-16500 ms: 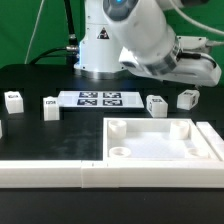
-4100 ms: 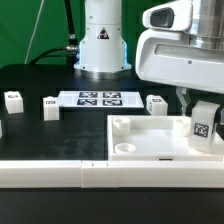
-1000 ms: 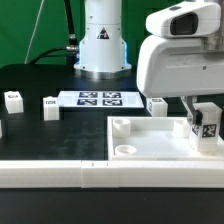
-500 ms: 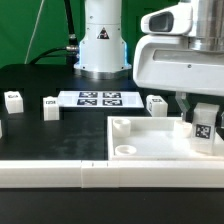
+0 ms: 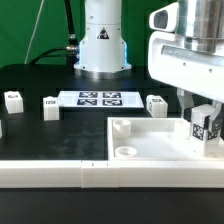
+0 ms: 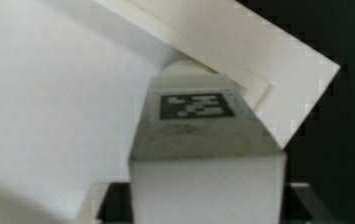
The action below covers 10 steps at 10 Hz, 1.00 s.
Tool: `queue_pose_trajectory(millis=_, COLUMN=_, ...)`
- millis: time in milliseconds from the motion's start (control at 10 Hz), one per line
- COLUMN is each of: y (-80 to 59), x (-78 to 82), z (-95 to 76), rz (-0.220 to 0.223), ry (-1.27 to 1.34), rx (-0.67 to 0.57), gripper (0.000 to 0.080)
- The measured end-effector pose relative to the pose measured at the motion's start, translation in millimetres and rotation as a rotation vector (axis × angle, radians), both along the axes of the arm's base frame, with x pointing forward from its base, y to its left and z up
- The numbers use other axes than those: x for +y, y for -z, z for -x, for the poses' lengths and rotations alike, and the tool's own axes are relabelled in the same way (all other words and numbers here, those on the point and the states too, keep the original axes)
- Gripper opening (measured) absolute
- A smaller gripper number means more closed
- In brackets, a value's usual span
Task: Assemble one leg
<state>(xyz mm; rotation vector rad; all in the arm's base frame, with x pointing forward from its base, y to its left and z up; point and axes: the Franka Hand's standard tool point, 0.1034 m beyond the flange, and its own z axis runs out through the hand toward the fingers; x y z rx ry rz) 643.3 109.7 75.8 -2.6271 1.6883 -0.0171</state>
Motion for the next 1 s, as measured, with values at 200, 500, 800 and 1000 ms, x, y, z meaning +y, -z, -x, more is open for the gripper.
queue_pose_trajectory(millis=200, y=0.0, x=-0.3, z=0.9, rz=-0.003, ry=0.15, rx=0.005, gripper=0.0291)
queue_pose_trajectory(millis=500, y=0.2, x=2.9, z=1.0, rz=-0.015, ry=0.165, rx=0.005, gripper=0.054)
queue_pose_trajectory(millis=800, y=-1.4, x=8.8, z=-0.6, rz=-0.012, ry=-0.1, rx=-0.011, gripper=0.0643)
queue_pose_trajectory(millis=1000, y=-1.6, x=13.7, z=-1.0, rz=-0.007, ry=-0.354, rx=-0.021, gripper=0.0649)
